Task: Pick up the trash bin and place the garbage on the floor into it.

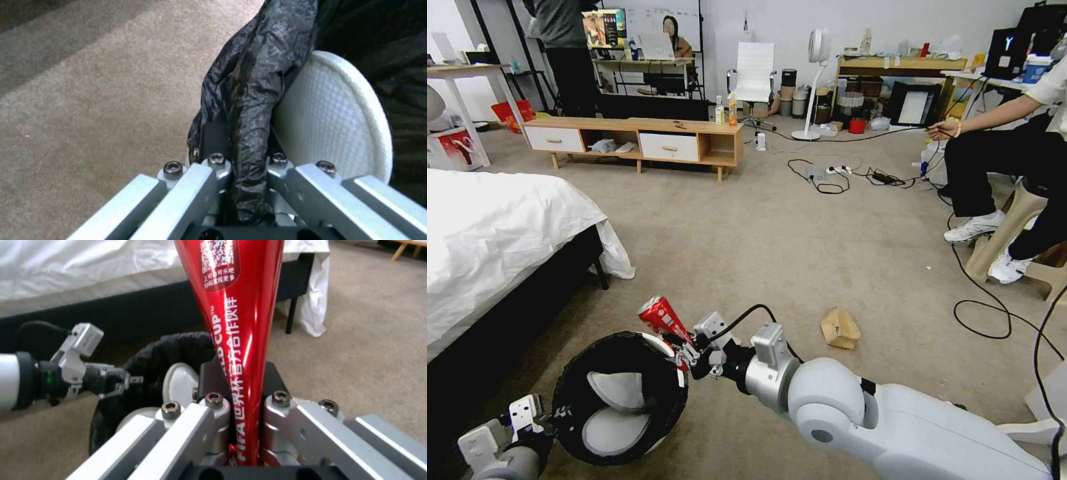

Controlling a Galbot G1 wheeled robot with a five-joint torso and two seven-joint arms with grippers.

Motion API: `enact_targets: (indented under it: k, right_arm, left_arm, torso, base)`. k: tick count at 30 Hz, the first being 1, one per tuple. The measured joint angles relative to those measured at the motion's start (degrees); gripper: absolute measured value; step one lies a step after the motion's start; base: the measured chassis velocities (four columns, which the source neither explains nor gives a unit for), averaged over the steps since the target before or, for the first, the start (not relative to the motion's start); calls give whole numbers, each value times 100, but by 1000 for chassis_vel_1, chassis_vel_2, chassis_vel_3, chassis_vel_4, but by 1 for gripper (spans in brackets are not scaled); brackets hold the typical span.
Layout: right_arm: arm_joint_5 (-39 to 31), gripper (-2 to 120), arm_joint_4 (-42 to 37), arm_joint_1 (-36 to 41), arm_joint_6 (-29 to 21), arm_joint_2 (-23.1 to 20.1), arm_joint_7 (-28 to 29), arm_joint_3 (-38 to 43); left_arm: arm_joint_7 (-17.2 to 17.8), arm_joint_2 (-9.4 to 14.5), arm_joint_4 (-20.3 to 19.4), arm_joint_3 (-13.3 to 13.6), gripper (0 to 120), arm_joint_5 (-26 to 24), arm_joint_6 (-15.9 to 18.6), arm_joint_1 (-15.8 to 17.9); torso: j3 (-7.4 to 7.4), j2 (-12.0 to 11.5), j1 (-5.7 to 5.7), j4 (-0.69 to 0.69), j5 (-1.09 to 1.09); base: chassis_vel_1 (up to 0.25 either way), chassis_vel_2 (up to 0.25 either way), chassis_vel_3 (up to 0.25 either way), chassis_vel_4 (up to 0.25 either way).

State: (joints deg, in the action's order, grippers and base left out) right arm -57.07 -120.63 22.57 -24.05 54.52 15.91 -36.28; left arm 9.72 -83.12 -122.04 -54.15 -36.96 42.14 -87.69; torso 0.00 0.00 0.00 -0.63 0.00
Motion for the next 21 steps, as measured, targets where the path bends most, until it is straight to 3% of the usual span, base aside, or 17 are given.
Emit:
enact_targets:
  k: [21]
  right_arm:
    - [-220,4,317,-570,-198,456,225,-722]
  left_arm:
    - [-19,-88,-52,77,2,101,0,24]
  torso:
    - [0,0,0,2,0]
  base:
    - [0,0,0,0]
